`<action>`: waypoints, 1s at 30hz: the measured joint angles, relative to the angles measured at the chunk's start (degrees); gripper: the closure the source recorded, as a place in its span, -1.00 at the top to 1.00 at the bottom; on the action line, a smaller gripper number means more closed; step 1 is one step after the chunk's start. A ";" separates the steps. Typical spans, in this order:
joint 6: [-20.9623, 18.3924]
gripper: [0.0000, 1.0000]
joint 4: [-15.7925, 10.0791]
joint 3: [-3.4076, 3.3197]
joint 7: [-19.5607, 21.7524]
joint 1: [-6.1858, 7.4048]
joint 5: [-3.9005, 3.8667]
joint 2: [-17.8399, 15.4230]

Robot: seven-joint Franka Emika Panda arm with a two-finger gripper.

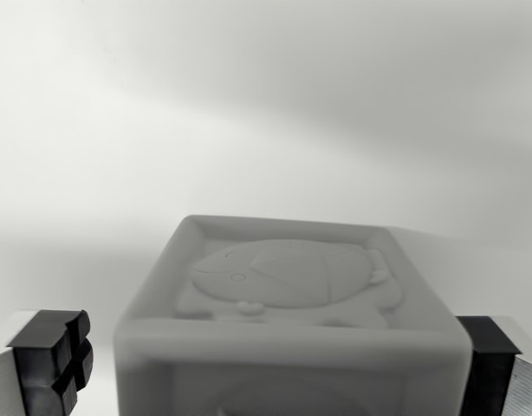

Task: Destack cube

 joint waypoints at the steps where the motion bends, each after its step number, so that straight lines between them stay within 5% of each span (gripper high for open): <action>1: 0.00 1.00 0.00 0.00 0.00 0.00 0.00 0.00; 16: -1.41 1.00 -0.58 0.00 0.00 0.00 0.00 -2.20; 30: -6.33 1.00 -2.04 0.11 -0.05 -0.05 0.10 -8.68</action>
